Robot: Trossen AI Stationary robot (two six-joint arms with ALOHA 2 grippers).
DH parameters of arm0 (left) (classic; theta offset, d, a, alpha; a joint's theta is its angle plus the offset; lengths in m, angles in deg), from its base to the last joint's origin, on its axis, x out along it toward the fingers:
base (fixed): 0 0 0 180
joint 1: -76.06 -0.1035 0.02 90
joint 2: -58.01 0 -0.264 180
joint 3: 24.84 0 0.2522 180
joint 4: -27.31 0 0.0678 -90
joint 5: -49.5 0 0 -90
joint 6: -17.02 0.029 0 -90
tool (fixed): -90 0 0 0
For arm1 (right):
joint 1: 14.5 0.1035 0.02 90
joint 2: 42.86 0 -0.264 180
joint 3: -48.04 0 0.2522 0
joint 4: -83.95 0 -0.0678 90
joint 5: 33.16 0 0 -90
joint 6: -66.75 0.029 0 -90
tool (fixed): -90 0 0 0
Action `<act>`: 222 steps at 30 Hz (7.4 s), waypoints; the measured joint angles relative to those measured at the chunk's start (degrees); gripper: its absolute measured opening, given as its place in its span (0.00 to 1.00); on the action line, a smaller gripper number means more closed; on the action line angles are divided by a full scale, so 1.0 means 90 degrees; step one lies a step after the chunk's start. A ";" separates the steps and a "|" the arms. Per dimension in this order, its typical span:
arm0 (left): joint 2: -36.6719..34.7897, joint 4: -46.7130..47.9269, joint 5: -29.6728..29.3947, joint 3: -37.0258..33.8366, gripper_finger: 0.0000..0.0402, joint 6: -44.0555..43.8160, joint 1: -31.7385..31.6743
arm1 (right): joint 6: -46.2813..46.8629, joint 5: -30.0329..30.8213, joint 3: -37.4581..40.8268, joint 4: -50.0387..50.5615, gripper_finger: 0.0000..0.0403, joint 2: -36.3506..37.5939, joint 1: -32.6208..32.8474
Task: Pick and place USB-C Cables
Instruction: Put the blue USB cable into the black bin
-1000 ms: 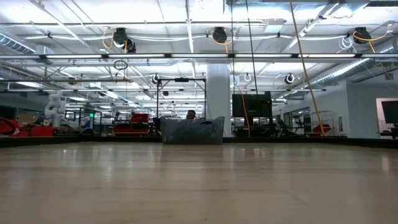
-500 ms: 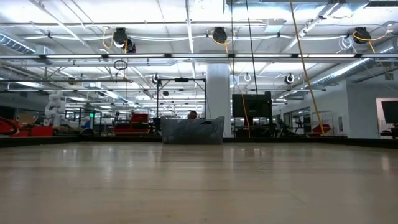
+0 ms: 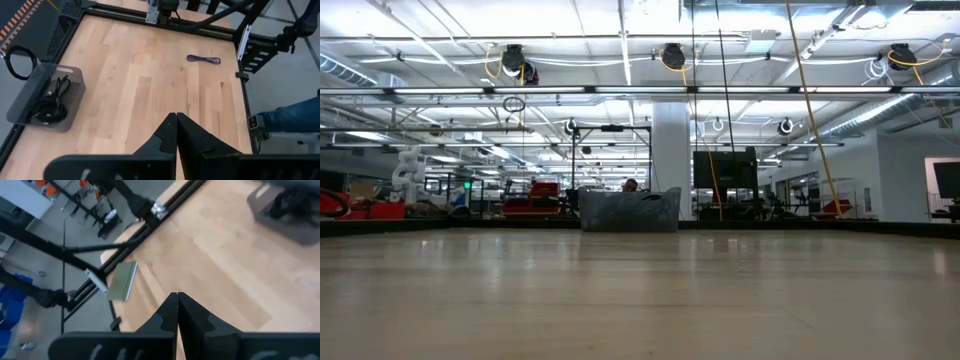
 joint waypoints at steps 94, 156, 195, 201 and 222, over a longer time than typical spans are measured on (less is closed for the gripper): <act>-0.0267 0.0029 -0.0940 0.0000 0.06 -0.0523 -0.0005 | 0.6996 -0.1818 0.4845 -0.1961 0.31 -0.2038 0.3082; -0.0264 0.0176 -0.1136 0.0000 0.06 -0.0093 -0.0250 | 0.6621 -0.2004 0.4389 -0.2166 0.31 -0.3145 0.3033; -0.0264 0.0158 -0.1281 0.0000 0.06 -0.0187 -0.0350 | 0.3911 -0.2001 0.4445 -0.3190 0.03 -0.0129 -0.0161; -0.0264 0.0158 -0.1574 0.0000 0.06 -0.0646 -0.0350 | 0.3881 -0.2185 0.4265 -0.3523 0.03 0.0458 -0.1126; -0.0048 0.0082 -0.1787 0.0005 0.06 -0.0858 -0.0350 | 0.1436 -0.3523 -0.0624 -0.0986 0.03 -0.0878 -0.3018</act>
